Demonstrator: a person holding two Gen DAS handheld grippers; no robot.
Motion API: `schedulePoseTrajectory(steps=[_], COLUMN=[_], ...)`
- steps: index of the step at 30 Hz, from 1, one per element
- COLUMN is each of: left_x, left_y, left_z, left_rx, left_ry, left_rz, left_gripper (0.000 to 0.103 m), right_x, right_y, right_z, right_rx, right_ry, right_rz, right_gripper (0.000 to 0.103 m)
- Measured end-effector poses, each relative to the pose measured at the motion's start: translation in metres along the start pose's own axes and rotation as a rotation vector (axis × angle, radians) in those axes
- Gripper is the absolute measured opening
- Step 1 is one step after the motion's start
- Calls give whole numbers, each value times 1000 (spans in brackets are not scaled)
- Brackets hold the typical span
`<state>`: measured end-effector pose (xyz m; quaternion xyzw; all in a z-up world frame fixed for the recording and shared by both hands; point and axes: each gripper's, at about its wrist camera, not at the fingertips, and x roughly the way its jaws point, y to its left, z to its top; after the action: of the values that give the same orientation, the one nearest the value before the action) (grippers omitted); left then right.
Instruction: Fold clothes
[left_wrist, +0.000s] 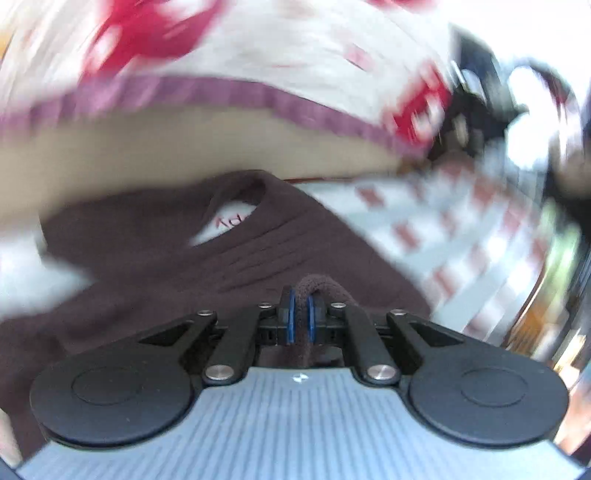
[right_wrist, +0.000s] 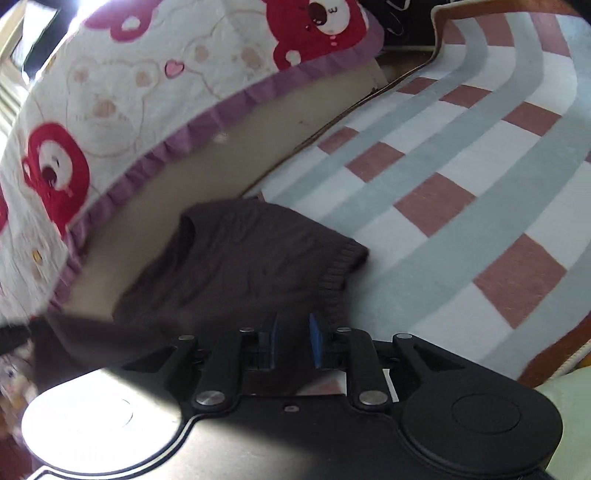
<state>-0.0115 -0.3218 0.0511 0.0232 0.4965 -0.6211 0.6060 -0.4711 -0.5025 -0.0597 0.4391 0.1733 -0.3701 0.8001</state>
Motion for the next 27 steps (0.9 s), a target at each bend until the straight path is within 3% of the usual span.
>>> schedulePoseTrajectory(steps=[2,3,5,7,8,12,18,19,22,24,25,26,27], left_x=[15,20,24,26,27,45,68,71,69,71,73,74,72], left_y=[43,57,74,85,90,79,68,66,76,84,88,92,90], left_z=[-3,-4,-5,-1,1,-7,-39,-45,-46,-45,-44,-44,-42], left_rx=[-292,-359,-373,-343,-323,-49,151,184,132,112,103,93,97], left_ry=[88,110,104,83,70,66,91,96,95,106,112,118,116], left_rz=[-95,-88,-1,49,69,303,458,484,462,434,419,405,381], left_gripper=[7,7,7,7,7,10,13,13,21,27,27,20,7], right_x=[5,8,14,20,24,40,59,60,65,71,74,78,83], right_y=[-2,-3,-4,-6,-6,-7,-4,-4,-7,-6,-6,-6,-9], right_z=[-5,-7,-9,-10,-11,-16,-28,-30,-31,-33,-33,-33,-31], right_rx=[-22,-24,-23,-20,-18,1,53,69,127,139,140,142,157], right_ry=[26,38,54,63,68,121,146,128,78,45,30,23,33], right_rz=[4,1,-12,-29,-44,-42,-13,-4,42,64,77,93,119], right_gripper=[25,28,40,54,55,55,56,61,72,73,73,71,44])
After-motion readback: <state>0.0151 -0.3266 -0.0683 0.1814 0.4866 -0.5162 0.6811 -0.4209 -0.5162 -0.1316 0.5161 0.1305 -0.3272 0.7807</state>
